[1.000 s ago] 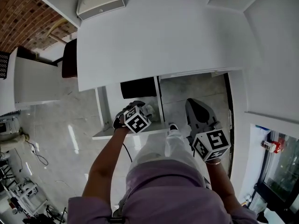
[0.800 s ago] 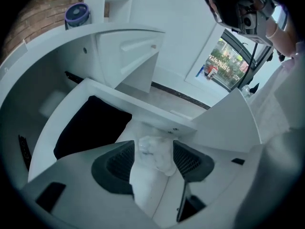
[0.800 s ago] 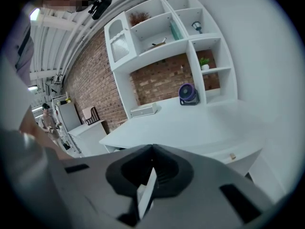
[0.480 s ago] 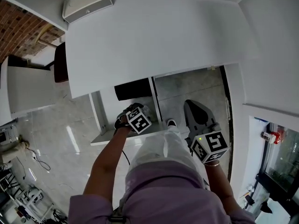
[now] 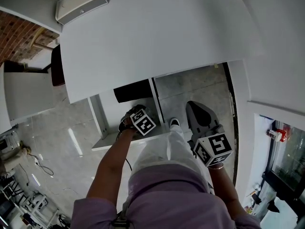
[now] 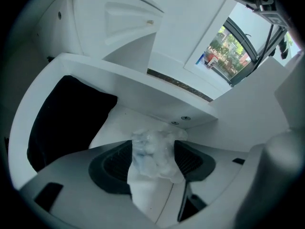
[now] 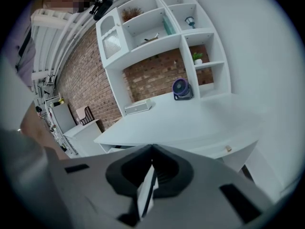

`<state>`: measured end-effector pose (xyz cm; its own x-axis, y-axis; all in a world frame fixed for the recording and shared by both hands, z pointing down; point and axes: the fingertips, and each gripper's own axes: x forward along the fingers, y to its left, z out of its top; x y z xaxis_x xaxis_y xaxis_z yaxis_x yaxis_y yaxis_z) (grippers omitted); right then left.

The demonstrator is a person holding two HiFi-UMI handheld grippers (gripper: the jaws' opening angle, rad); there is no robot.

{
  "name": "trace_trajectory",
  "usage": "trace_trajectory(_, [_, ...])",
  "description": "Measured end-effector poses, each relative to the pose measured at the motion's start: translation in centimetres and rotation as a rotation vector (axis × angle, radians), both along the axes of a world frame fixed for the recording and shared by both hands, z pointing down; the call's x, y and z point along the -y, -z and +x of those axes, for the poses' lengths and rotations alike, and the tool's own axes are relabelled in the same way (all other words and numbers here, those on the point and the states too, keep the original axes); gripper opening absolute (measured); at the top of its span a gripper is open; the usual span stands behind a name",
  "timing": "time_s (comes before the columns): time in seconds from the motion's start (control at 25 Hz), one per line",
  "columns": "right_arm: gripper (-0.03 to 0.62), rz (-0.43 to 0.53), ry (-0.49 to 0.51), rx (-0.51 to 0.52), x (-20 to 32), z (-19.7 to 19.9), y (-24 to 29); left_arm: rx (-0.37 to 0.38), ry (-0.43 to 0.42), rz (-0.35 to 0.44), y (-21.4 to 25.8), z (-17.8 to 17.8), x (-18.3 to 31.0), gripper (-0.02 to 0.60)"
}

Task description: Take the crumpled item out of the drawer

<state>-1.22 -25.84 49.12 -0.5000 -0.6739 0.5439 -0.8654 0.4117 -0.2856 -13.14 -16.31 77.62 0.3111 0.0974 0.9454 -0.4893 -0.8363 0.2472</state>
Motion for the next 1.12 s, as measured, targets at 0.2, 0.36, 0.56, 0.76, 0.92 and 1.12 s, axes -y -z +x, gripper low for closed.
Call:
trace_trajectory(0.2, [0.003, -0.005, -0.004, -0.007, 0.1, 0.3, -0.3, 0.036, 0.012, -0.023, -1.1, -0.2, -0.1, 0.261])
trace_trajectory(0.36, [0.003, -0.011, -0.014, -0.011, 0.1, 0.6, -0.4, 0.047, 0.020, -0.032, -1.4, -0.3, 0.0, 0.249])
trace_trajectory(0.56, [0.003, -0.024, -0.019, -0.009, 0.1, 0.9, -0.7, 0.055, 0.010, -0.028, -1.5, -0.3, 0.1, 0.241])
trace_trajectory(0.76, [0.003, -0.026, -0.016, -0.005, 0.1, 0.8, -0.6, 0.052, -0.035, -0.032, -1.4, 0.2, -0.4, 0.184])
trace_trajectory(0.92, [0.003, -0.023, -0.009, -0.006, -0.2, 0.8, -0.5, 0.046, -0.049, -0.044, -1.4, 0.4, -0.6, 0.169])
trace_trajectory(1.12, [0.003, -0.014, 0.008, -0.004, -0.3, 0.5, -0.2, 0.013, 0.014, -0.016, -0.3, 0.4, 0.6, 0.150])
